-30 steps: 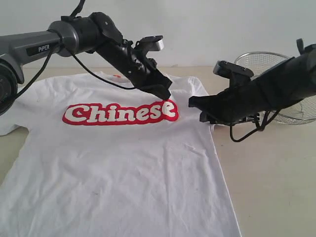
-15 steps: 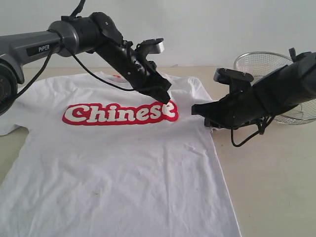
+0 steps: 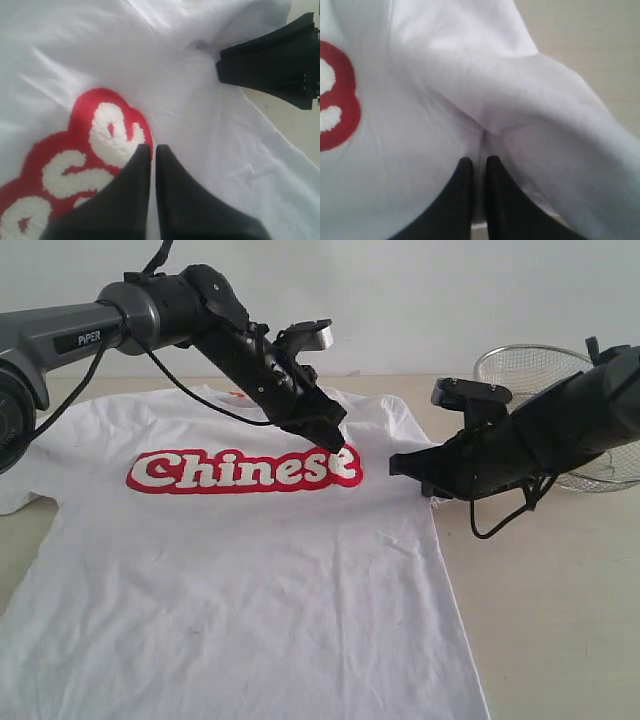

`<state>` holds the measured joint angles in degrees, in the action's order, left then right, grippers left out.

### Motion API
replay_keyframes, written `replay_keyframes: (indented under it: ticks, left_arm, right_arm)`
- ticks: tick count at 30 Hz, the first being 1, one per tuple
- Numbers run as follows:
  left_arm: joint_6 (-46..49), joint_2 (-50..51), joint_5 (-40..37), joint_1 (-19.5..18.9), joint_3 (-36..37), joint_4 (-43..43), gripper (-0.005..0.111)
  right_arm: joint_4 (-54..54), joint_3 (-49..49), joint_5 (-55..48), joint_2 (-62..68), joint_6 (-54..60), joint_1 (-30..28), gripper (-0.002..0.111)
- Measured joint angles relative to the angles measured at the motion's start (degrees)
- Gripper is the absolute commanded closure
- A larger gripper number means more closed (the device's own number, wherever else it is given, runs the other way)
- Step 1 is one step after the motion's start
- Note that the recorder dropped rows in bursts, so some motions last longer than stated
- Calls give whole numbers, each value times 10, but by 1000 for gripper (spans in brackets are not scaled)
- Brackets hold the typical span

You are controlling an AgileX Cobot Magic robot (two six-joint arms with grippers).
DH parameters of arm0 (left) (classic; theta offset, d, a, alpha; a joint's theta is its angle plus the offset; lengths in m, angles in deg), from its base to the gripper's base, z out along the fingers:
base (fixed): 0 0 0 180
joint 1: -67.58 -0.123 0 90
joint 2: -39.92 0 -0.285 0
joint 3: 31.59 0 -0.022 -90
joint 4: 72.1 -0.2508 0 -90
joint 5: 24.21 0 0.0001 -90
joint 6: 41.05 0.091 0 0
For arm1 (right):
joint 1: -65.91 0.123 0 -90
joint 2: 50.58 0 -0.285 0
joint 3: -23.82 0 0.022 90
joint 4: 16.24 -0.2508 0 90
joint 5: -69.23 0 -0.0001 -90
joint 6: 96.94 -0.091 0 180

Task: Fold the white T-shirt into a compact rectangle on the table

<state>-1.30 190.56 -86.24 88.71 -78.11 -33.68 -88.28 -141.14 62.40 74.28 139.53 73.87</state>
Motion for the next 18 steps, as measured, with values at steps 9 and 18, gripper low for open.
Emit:
replay_keyframes:
  ticks: [9,18]
  left_arm:
    - [-4,0,0,0,0,-7,102]
    - [-9,0,0,0,0,-9,102]
  right_arm:
    - [0,0,-9,-13,5,0,61]
    - [3,0,-13,-23,26,0,65]
